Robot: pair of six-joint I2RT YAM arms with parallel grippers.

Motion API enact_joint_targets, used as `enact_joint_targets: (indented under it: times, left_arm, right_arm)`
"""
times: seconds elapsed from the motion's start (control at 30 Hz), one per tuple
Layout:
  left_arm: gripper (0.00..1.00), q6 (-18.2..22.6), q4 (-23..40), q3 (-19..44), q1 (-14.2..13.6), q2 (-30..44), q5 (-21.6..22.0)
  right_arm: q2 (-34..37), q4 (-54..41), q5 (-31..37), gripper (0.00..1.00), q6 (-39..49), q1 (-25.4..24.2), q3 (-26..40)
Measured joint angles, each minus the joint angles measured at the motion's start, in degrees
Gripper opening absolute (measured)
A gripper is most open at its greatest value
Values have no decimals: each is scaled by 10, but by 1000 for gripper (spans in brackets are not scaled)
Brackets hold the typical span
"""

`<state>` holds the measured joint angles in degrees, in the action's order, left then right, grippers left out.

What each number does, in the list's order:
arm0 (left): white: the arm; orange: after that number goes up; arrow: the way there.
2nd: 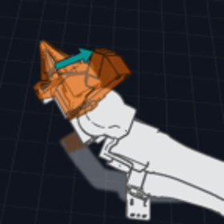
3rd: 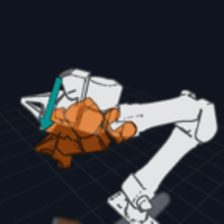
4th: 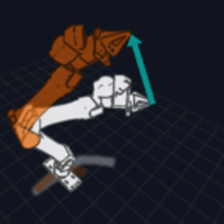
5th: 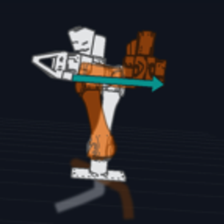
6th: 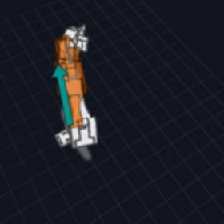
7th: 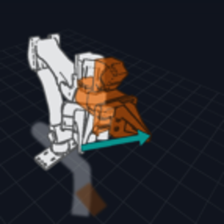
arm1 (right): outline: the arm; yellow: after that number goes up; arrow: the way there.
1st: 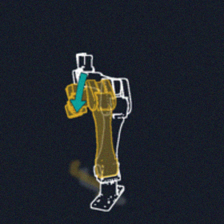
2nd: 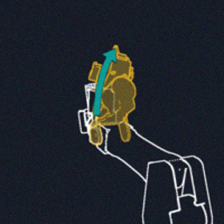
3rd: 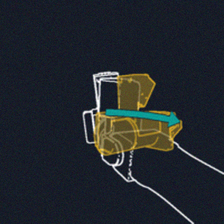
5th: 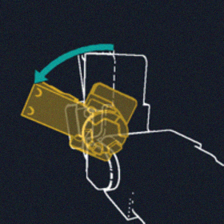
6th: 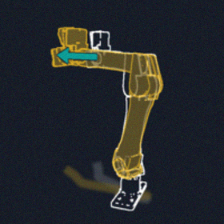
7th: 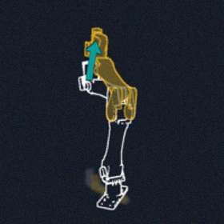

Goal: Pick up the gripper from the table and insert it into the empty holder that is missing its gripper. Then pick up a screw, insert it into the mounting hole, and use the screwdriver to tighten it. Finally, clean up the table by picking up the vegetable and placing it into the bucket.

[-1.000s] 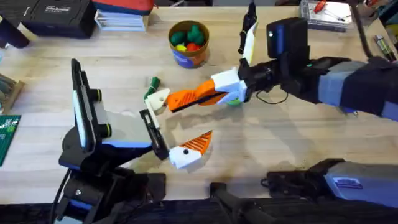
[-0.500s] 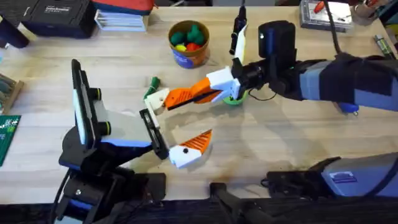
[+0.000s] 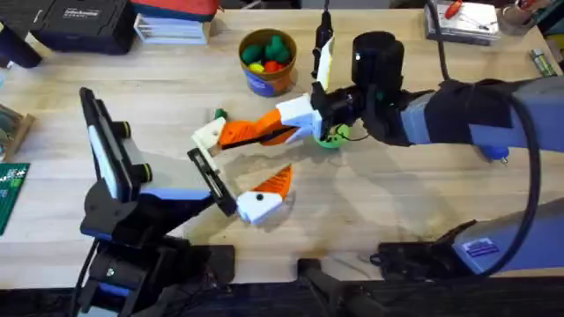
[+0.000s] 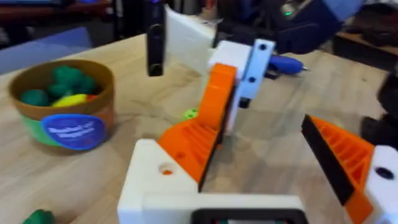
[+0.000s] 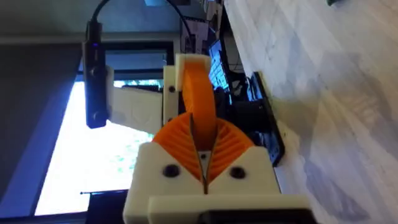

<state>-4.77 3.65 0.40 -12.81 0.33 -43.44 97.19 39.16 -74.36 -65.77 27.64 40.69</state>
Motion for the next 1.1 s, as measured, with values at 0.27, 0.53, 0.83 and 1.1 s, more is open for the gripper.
enact_joint_targets:
  times: [0.27, 0.53, 0.83, 1.1]
  left_arm:
    - [987, -16, 1, 0, -5, 12, -11]
    - [985, -17, 1, 0, -5, 12, -15]
    - [986, -13, 0, 0, -5, 11, -6]
    - [986, -6, -1, 0, -4, 4, 0]
  right_arm:
    - [28, 11, -11, 9, -7, -4, 4]
    - [32, 24, -18, 9, -16, -4, 4]
    - [39, 18, 0, 9, -20, 17, 36]
    - [43, 13, 26, 9, -20, 30, 58]
